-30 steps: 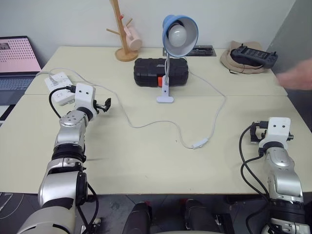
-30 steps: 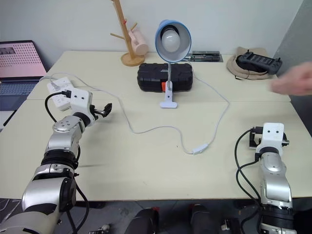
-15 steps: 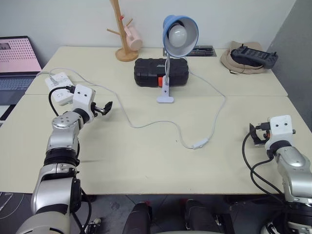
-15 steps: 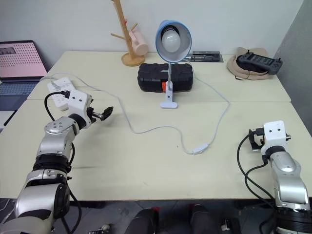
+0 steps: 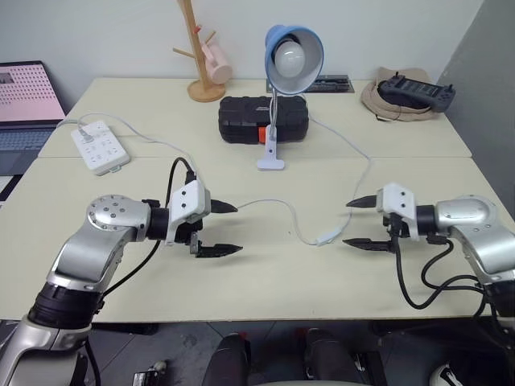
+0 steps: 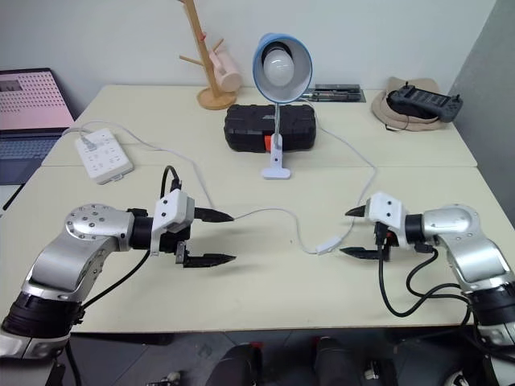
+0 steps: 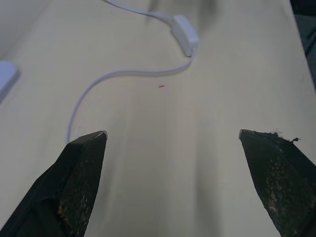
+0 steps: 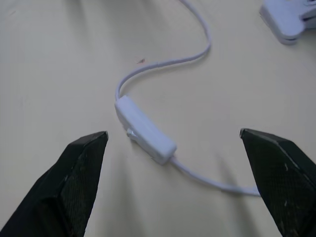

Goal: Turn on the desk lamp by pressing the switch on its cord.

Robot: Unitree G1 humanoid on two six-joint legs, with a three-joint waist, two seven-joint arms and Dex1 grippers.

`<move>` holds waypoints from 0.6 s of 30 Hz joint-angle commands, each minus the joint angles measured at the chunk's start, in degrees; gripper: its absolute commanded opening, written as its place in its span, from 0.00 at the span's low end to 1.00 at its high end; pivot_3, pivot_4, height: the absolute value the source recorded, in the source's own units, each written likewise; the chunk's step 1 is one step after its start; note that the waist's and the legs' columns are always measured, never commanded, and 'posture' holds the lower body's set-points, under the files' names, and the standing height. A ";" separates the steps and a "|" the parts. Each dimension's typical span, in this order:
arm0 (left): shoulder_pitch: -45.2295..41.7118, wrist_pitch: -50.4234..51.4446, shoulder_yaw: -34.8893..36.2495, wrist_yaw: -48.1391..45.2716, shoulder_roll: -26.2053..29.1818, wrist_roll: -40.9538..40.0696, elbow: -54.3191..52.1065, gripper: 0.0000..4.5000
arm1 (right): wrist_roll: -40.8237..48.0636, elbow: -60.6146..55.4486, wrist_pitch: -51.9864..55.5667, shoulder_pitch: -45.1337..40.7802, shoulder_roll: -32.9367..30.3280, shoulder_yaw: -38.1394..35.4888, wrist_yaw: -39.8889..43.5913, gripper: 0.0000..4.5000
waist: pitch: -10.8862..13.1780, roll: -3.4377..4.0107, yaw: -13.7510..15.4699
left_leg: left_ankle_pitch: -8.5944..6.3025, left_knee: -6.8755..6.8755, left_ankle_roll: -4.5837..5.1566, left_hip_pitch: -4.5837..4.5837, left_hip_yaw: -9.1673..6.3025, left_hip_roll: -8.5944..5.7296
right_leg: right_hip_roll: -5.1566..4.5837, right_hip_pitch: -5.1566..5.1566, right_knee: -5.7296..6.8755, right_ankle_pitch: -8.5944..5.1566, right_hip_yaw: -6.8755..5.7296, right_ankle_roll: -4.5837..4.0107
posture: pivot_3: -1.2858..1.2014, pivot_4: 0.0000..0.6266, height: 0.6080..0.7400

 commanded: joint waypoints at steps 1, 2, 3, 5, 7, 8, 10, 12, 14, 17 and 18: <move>1.26 -0.83 0.36 -1.81 1.77 -0.94 -4.01 1.00 | -3.49 5.72 -8.20 -3.84 1.19 2.63 4.11 1.00 | 0.00 0.00 -0.01 | 0.00 -0.01 0.00 -0.01 -0.01 0.00 | -0.01 -0.01 0.00 0.00 0.00 0.00 | 0.52 0.24 1.00; 1.42 -0.92 0.50 -1.79 1.82 -0.85 -4.07 1.00 | -4.33 7.16 -10.04 -4.40 1.28 3.34 4.93 1.00 | 0.01 0.01 0.01 | 0.00 -0.01 0.00 -0.02 -0.02 0.00 | -0.01 -0.03 0.01 0.00 0.01 0.00 | 0.52 0.24 1.00; 1.39 -0.73 0.67 -1.66 1.76 -0.85 -4.05 1.00 | -5.35 8.88 -12.37 -5.02 1.45 3.95 5.46 1.00 | 0.01 0.01 0.03 | 0.00 -0.01 0.00 -0.04 -0.02 0.00 | -0.01 -0.07 0.02 0.00 0.00 0.00 | 0.52 0.24 1.00; 1.21 -0.37 0.76 -1.11 1.43 -0.76 -3.85 1.00 | -7.04 12.26 -16.18 -6.16 1.93 4.75 5.79 1.00 | 0.01 0.01 0.13 | 0.00 0.00 0.00 -0.04 -0.02 0.00 | -0.01 -0.06 0.04 0.00 -0.02 0.00 | 0.52 0.24 1.00; 1.78 -0.19 0.98 -0.80 1.39 -0.96 -4.20 1.00 | -7.18 14.66 -16.78 -7.48 3.46 5.17 6.15 1.00 | 0.01 0.01 0.17 | 0.00 0.01 0.00 -0.02 -0.02 -0.01 | 0.00 -0.05 0.04 0.00 -0.01 0.00 | 0.52 0.24 1.00; 2.04 -0.22 1.07 -0.75 1.42 -1.01 -4.31 1.00 | -7.00 15.47 -16.83 -8.18 4.12 5.43 6.89 1.00 | 0.01 0.01 0.18 | 0.00 0.01 0.00 -0.03 -0.02 0.00 | 0.00 -0.05 0.04 0.00 0.00 0.00 | 0.52 0.24 1.00; 2.31 -0.63 1.02 -0.53 1.29 -0.79 -4.31 1.00 | -7.13 16.93 -18.01 -9.20 4.96 5.68 8.00 1.00 | 0.01 0.01 0.04 | 0.00 0.00 0.00 -0.01 -0.03 0.00 | 0.00 -0.09 0.07 0.00 0.06 -0.01 | 0.52 0.24 1.00; 2.31 -0.52 0.98 0.16 0.84 -0.73 -4.28 1.00 | -7.27 18.16 -18.56 -9.87 5.56 5.55 8.19 0.92 | 0.01 0.01 0.03 | 0.00 0.00 0.00 -0.01 -0.07 0.01 | 0.02 -0.10 0.09 0.00 0.05 -0.02 | 0.52 0.24 1.00; 2.51 -0.67 0.65 0.59 0.48 -0.68 -4.40 1.00 | -7.29 18.92 -18.57 -10.52 6.23 5.59 8.52 0.82 | 0.01 0.02 0.07 | 0.00 0.00 0.00 -0.02 -0.08 0.05 | 0.00 -0.10 0.08 0.00 0.04 -0.02 | 0.52 0.24 1.00; 2.52 -0.83 0.44 0.66 0.35 -0.70 -4.43 1.00 | -7.35 19.53 -19.05 -10.93 6.56 5.79 9.23 0.63 | 0.01 0.02 0.14 | 0.00 0.01 0.00 -0.02 -0.08 0.05 | -0.03 -0.09 0.08 0.00 0.05 -0.02 | 0.52 0.24 1.00; 2.25 -0.82 0.39 0.89 0.10 -0.62 -4.20 1.00 | -7.45 19.93 -19.31 -11.09 6.68 5.84 9.37 0.56 | 0.01 0.02 0.17 | 0.00 0.00 0.00 -0.01 -0.09 0.05 | -0.03 -0.09 0.08 0.00 0.04 -0.02 | 0.52 0.24 1.00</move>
